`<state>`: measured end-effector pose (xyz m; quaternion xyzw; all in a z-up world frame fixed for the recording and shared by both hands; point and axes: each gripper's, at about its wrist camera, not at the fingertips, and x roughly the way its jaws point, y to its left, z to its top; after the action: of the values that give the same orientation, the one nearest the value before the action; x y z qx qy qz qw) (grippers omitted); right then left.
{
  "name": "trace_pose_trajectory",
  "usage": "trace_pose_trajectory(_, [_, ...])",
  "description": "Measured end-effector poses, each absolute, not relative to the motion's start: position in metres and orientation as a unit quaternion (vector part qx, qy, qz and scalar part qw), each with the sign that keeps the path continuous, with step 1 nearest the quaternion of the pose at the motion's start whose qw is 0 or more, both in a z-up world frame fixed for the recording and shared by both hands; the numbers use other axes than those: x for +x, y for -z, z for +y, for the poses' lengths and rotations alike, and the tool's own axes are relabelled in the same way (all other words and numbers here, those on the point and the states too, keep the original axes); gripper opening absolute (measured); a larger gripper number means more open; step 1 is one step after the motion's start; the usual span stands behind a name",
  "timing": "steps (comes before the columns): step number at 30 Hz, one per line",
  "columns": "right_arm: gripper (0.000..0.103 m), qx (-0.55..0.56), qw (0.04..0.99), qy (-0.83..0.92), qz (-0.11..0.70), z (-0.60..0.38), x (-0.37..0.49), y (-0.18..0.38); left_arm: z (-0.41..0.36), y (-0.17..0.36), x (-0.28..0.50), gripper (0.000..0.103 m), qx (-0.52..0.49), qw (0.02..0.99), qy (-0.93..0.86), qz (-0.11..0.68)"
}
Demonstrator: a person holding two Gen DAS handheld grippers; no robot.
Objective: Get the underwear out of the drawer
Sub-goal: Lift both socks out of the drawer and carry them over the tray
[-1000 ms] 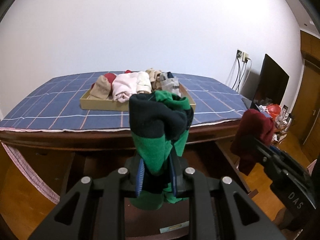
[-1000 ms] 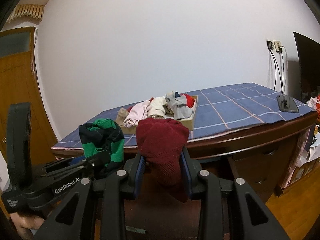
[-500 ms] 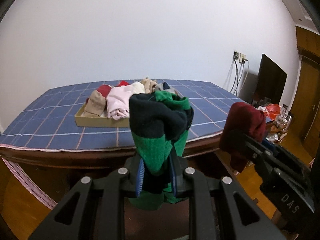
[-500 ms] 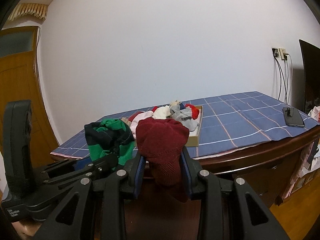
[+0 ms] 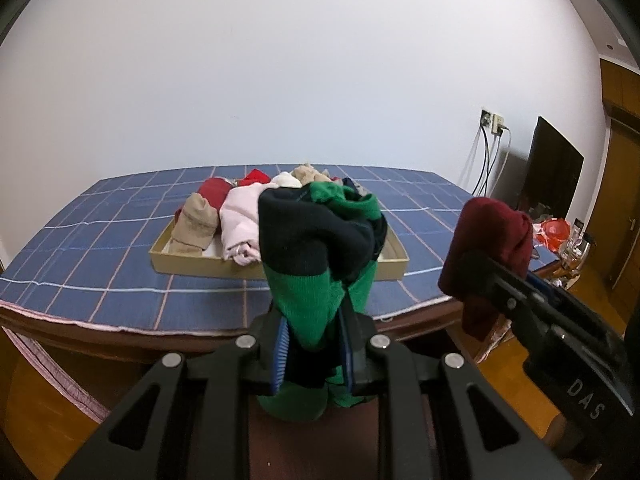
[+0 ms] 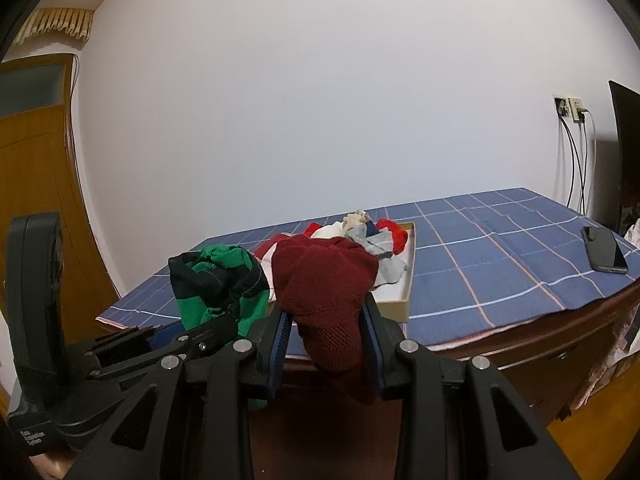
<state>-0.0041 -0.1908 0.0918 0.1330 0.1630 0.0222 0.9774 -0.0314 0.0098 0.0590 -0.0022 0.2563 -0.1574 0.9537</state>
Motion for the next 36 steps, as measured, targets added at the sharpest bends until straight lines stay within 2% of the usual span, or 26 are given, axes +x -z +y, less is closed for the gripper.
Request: trace_pose_trajectory(36, [0.037,0.127,0.978,-0.007,0.163,-0.215,0.054,-0.108,-0.031,-0.087,0.054,0.020,0.001,0.958,0.157,0.240])
